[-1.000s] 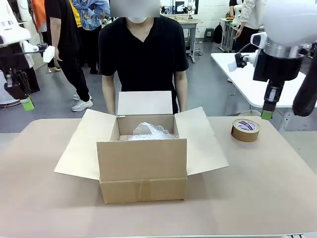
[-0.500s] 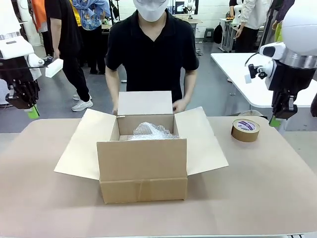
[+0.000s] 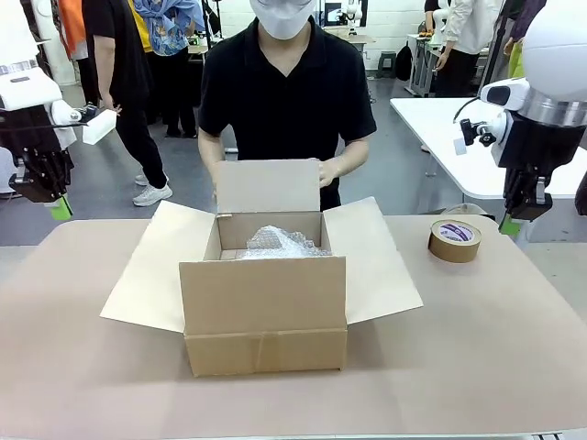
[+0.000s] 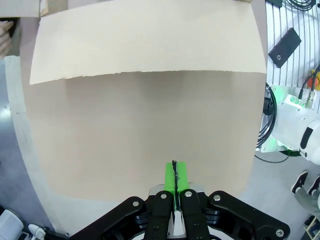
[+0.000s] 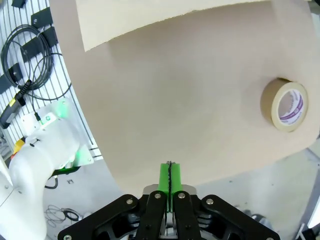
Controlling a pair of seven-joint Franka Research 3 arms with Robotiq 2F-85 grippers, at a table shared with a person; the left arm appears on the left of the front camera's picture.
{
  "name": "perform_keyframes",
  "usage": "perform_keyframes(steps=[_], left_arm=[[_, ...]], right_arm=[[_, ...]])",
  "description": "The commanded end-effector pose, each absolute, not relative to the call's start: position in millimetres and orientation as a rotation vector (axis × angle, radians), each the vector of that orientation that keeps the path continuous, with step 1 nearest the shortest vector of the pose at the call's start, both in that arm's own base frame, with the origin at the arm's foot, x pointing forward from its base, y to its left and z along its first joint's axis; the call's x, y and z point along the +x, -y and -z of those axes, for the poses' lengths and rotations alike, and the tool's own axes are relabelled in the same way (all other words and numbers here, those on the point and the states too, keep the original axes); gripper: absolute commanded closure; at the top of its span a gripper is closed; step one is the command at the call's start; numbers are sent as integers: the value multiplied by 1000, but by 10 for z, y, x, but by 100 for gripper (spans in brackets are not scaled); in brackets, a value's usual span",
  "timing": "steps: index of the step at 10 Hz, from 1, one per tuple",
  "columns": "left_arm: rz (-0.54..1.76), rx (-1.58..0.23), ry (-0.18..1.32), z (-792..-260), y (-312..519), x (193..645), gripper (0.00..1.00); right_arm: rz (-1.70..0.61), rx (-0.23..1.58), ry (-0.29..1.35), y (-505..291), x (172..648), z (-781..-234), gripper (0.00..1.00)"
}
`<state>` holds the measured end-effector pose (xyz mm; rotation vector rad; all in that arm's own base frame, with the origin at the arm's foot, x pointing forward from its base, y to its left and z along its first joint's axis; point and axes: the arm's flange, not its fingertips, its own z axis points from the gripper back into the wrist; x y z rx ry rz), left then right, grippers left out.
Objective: Wrap the clocks to prevent damage.
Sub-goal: Push the right (or left) flap of the Package Box to close it.
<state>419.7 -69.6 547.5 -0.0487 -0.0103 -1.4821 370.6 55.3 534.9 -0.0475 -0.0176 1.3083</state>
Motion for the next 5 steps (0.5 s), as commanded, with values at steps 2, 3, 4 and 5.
perform_keyframes(steps=[2, 3, 4, 5], left_arm=[[1467, -46, 16, -5492, 693, 4201, 100], [1467, -46, 16, -5492, 693, 4201, 100], [1467, -46, 16, -5492, 693, 4201, 100], [1467, -46, 16, -5492, 693, 4201, 100]], right_arm=[[-1288, -54, 25, -568, 3713, -5350, 99], [-1288, -54, 25, -568, 3713, -5350, 99], [-1288, -54, 25, -568, 3713, -5350, 99], [-1288, -54, 25, -568, 3713, -5350, 99]])
